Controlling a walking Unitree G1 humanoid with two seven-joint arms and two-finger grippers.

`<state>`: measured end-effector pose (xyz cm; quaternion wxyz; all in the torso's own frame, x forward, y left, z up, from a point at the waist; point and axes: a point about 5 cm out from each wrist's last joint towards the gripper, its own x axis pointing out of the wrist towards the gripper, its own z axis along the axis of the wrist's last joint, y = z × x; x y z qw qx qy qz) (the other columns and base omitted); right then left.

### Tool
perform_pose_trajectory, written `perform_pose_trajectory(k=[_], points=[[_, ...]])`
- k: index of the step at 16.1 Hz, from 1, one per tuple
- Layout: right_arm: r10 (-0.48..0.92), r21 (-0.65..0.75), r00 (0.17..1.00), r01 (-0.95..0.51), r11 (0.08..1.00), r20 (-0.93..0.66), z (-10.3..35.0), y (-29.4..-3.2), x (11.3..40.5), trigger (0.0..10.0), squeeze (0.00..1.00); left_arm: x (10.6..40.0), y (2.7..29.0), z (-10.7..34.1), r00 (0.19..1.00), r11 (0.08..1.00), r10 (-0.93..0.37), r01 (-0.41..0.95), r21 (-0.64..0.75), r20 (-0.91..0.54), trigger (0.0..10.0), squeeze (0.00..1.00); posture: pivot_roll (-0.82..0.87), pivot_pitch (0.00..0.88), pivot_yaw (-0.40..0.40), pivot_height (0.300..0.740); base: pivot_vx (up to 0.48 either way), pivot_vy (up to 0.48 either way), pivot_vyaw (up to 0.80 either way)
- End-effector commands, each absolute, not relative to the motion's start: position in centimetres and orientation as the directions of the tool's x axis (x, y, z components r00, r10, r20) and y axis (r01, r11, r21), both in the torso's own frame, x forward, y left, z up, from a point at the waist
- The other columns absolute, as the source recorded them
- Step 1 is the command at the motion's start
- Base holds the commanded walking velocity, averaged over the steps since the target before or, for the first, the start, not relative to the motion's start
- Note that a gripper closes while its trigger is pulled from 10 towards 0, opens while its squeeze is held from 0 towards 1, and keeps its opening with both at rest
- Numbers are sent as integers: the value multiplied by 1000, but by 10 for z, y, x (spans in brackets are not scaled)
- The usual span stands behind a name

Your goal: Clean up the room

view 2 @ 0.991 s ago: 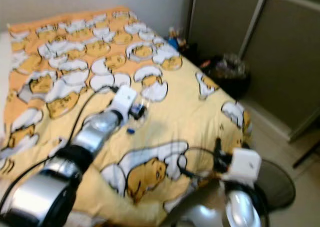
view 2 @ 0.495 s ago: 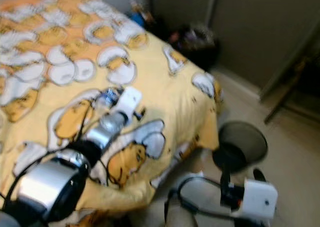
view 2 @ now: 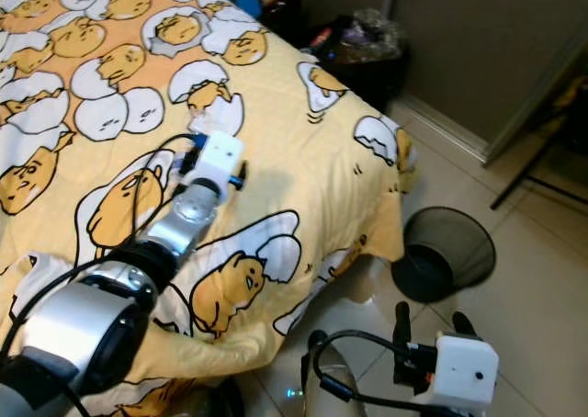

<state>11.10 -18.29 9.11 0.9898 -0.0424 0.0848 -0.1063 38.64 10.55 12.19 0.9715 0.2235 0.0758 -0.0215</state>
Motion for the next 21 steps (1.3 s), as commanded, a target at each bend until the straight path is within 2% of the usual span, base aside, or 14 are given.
perform_pose_trajectory(k=[1, 3, 5, 7, 9, 14, 17, 20, 21], points=[[-196, -91, 963, 181, 979, -186, 87, -179, 110, 10000, 0, 385, 127, 114, 975, 887, 96, 6, 461, -198, 10000, 0, -332, 214, 71, 723, 0, 0, 0], [-183, -92, 963, 168, 982, -198, 86, -179, 110, 10000, 0, 385, 150, 114, 963, 870, 185, -68, 489, -195, 10000, 0, -334, 214, 64, 723, 0, 0, 0], [-182, -95, 962, 165, 982, -205, 85, -180, 110, 10000, 0, 386, 154, 116, 960, 870, 202, -84, 486, -196, 10000, 0, -335, 213, 62, 723, 0, 0, 0], [-179, -96, 961, 162, 982, -210, 84, -180, 110, 10000, 0, 384, 150, 109, 952, 902, 173, -49, 429, -254, 10000, 0, -334, 213, 61, 723, 0, 0, 0], [-179, -98, 961, 162, 982, -211, 84, -180, 111, 10000, 0, 385, 136, 110, 958, 949, 63, 29, 313, -280, 10000, 0, -343, 215, 63, 723, 0, 0, 0], [-182, -95, 958, 165, 982, -219, 82, -179, 110, 10000, 0, 382, 111, 105, 940, 962, -76, 157, 223, -334, 10000, 0, -342, 216, 71, 723, 0, 0, 0], [-180, -93, 958, 163, 982, -223, 81, -179, 111, 10000, 0, 370, 107, 83, 903, 943, -66, 196, 270, -425, 10000, 0, -341, 214, 71, 723, 0, 0, 0], [-179, -93, 959, 162, 982, -218, 81, -179, 114, 10000, 0, 361, 101, 67, 866, 955, -85, 212, 207, -494, 10000, 0, -350, 209, 72, 723, 0, 0, 0], [-180, -93, 960, 163, 982, -216, 81, -179, 114, 10000, 0, 360, 99, 66, 860, 957, -98, 220, 190, -501, 8588, 0, -352, 208, 73, 723, 0, 0, 0]])
